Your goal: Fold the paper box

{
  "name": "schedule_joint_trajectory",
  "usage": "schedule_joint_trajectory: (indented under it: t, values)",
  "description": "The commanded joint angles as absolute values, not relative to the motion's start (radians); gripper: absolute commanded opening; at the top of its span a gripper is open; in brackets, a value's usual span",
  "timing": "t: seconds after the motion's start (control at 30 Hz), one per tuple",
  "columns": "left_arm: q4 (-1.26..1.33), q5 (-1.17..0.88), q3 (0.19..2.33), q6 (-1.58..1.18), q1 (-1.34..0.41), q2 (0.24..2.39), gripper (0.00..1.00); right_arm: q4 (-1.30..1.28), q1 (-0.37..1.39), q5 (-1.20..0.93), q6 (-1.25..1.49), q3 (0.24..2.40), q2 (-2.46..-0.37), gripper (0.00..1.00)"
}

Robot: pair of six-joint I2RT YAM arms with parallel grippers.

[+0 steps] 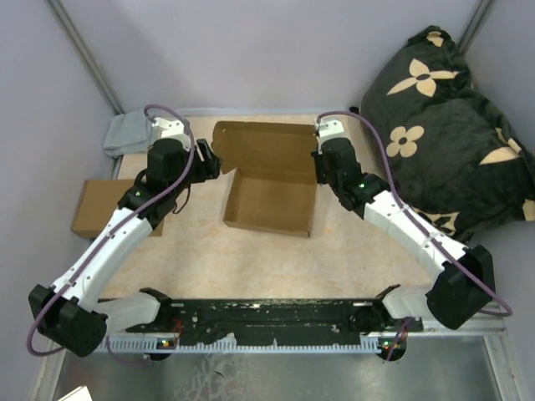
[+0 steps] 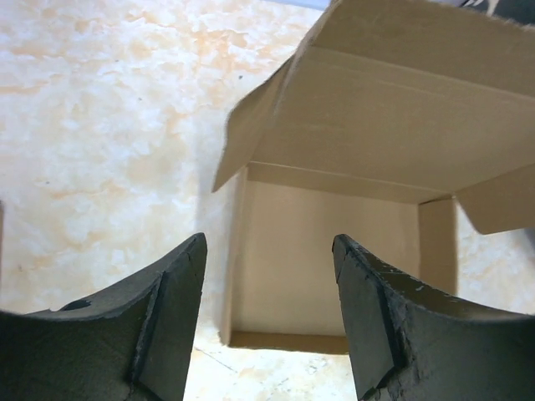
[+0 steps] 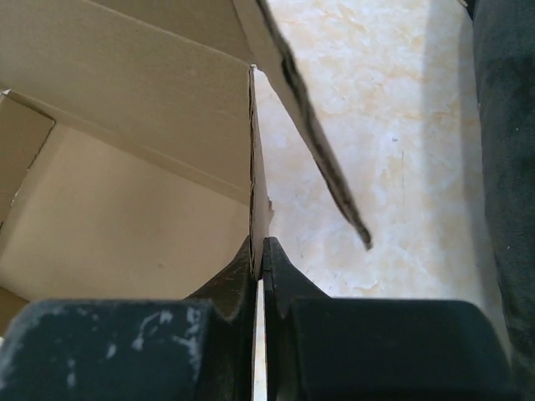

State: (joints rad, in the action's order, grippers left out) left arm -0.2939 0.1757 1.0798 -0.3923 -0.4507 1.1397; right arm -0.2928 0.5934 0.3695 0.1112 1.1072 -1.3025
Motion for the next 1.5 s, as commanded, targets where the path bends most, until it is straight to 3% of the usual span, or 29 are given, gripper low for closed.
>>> schedule_joint_trajectory:
  t: [0.0,0.33,1.1,1.47]
  values:
    - [-0.293,0.212,1.076,-0.299,-0.445,1.178,0.69,-0.246,0.531,0.264,0.089,1.124,-1.276,0.00]
    - [-0.277,0.211,1.232,-0.230,-0.437,1.395,0.67,-0.296,0.520,0.209,0.078,1.119,-1.278,0.00]
    - [-0.200,0.254,1.303,-0.155,-0.425,1.504,0.63,-0.318,0.480,0.153,0.083,1.124,-1.308,0.00]
    - [-0.042,0.203,1.207,-0.141,-0.423,1.465,0.46,-0.321,0.477,0.130,0.089,1.148,-1.336,0.00]
